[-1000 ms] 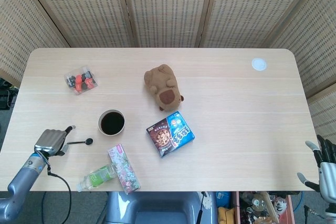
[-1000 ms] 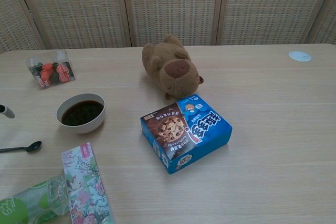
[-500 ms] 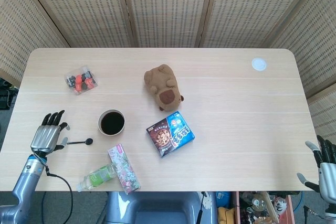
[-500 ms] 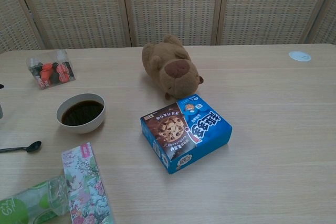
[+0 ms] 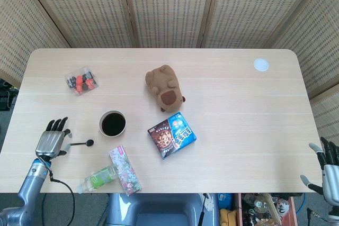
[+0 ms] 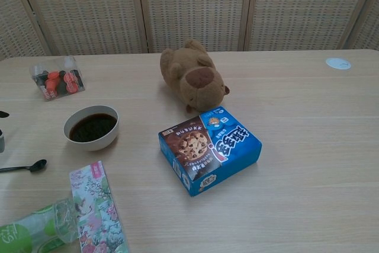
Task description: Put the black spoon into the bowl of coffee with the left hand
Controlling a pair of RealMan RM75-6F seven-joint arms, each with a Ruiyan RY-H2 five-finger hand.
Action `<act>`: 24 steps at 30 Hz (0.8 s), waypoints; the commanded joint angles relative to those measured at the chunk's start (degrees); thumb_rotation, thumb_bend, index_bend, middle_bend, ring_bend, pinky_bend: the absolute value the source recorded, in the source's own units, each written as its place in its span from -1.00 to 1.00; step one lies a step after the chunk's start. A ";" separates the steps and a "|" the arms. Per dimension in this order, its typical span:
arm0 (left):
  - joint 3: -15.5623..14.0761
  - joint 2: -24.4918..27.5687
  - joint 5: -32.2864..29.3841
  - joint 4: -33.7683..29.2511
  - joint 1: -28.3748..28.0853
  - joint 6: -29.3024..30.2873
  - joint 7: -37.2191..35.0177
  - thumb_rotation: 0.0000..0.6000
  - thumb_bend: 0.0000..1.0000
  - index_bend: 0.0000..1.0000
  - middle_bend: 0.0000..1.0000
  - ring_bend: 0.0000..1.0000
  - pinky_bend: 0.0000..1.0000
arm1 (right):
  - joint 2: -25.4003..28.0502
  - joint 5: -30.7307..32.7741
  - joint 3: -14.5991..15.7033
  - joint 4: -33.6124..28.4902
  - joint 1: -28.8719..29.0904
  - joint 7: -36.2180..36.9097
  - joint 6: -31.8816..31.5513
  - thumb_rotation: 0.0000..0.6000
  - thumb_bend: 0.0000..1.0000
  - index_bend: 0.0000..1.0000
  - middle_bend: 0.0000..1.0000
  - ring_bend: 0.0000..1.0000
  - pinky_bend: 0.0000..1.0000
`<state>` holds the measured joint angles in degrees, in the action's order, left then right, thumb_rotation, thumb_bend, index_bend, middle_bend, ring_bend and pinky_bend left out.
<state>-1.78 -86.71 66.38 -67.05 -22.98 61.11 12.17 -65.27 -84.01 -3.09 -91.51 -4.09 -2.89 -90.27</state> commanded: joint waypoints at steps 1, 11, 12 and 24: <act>0.38 -1.04 0.32 0.99 0.33 -0.43 -0.54 1.00 -0.22 -0.15 -1.00 -1.00 -1.00 | 0.02 -0.02 -0.02 -0.02 -0.05 -0.01 -0.09 1.00 -0.48 -0.58 -0.75 -1.00 -0.73; 1.41 -3.58 1.43 3.39 0.39 -1.93 -0.44 1.00 -0.21 -0.14 -1.00 -1.00 -1.00 | 0.04 0.17 0.00 0.04 -0.26 0.04 -0.20 1.00 -0.48 -0.58 -0.75 -1.00 -0.73; 1.52 -3.78 1.61 3.55 0.34 -2.08 -0.38 1.00 -0.21 -0.14 -1.00 -1.00 -1.00 | 0.04 0.20 0.00 0.07 -0.31 0.10 -0.23 1.00 -0.48 -0.58 -0.75 -1.00 -0.73; 2.55 -5.21 2.13 4.63 0.32 -3.30 -0.01 1.00 -0.21 -0.09 -1.00 -1.00 -1.00 | 0.06 0.54 -0.03 0.41 -0.64 0.49 -0.37 1.00 -0.48 -0.58 -0.73 -1.00 -0.73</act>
<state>0.73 -91.90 68.50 -62.45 -22.68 57.83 12.16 -65.21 -83.46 -3.12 -91.10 -4.73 -2.40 -90.63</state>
